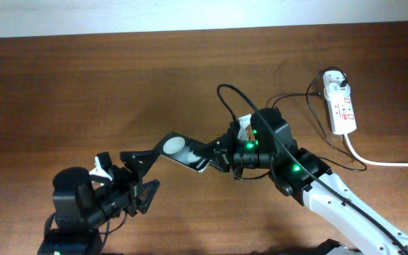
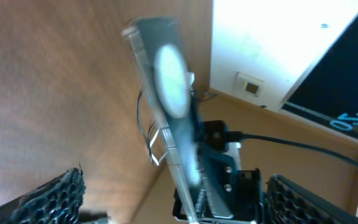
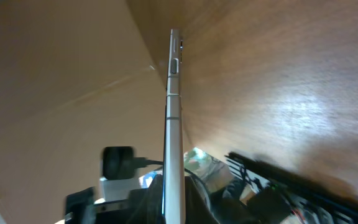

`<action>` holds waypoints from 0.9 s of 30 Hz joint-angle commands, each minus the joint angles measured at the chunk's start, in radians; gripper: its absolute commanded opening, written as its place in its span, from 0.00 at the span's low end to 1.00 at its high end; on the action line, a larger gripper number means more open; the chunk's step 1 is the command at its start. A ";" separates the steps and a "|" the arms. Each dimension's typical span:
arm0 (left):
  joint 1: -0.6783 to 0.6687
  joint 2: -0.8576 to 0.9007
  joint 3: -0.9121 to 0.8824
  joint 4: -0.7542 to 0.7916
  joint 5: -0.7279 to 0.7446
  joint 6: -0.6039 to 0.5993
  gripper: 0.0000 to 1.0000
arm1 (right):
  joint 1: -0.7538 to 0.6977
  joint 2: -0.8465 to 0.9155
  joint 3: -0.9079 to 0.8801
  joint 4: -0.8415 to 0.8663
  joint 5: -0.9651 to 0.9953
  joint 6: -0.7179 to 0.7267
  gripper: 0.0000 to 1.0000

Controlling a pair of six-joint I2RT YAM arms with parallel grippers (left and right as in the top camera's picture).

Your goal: Plug charger to phone and switch on socket

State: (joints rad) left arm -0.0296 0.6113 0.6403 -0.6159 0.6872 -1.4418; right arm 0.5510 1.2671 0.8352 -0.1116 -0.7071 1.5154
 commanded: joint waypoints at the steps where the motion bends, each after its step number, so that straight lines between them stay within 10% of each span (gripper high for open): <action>1: 0.002 0.117 -0.004 0.017 0.119 -0.050 0.95 | 0.005 -0.008 0.016 0.049 -0.006 0.013 0.04; 9: -0.023 0.459 -0.004 0.448 0.335 -0.128 0.84 | 0.016 -0.008 0.016 0.048 -0.018 0.043 0.04; 27: -0.058 0.489 -0.004 0.477 0.210 -0.262 0.35 | 0.072 -0.008 0.016 0.049 0.047 0.121 0.04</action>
State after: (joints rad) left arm -0.0872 1.0981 0.6323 -0.1448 0.9508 -1.6661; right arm 0.6170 1.2675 0.8349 -0.0662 -0.6556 1.6402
